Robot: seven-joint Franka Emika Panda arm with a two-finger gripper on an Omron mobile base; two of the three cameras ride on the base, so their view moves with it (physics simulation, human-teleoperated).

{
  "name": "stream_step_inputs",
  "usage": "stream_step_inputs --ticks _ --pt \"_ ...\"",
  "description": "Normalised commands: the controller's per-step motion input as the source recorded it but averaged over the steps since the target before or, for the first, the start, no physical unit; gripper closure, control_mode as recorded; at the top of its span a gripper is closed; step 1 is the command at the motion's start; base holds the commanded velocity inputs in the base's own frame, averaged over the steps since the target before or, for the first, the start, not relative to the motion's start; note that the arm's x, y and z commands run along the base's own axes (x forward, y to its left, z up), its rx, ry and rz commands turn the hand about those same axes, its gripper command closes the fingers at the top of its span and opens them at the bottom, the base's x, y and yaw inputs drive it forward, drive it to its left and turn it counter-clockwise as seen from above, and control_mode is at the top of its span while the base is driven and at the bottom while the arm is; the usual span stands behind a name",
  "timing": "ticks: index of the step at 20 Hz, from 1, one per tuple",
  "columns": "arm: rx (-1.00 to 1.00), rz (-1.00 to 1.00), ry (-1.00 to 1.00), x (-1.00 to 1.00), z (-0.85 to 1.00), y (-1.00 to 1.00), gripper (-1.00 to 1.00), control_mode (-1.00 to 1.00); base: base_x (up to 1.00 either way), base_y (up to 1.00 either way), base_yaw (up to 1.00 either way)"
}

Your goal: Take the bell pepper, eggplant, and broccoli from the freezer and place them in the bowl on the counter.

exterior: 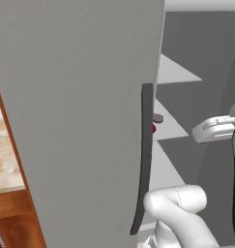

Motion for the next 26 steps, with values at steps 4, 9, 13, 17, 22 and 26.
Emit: stream_step_inputs --ticks 4,9,13,17,22,26 --pt "0.00 0.00 0.00 0.00 0.00 0.00 -1.00 1.00 0.06 -0.66 0.14" --pt "0.00 0.00 0.00 0.00 0.00 0.00 -1.00 1.00 0.06 -0.56 0.13" --pt "0.00 0.00 0.00 0.00 0.00 0.00 -1.00 1.00 0.00 -0.06 0.02" --pt "0.00 0.00 0.00 0.00 0.00 0.00 -1.00 1.00 0.00 0.00 0.00" --pt "0.00 0.01 -0.18 0.00 -0.02 -0.07 -1.00 -1.00 0.00 0.00 0.00" --pt "0.00 0.02 -0.36 0.04 -0.17 -0.18 -1.00 -1.00 0.00 0.00 0.00"
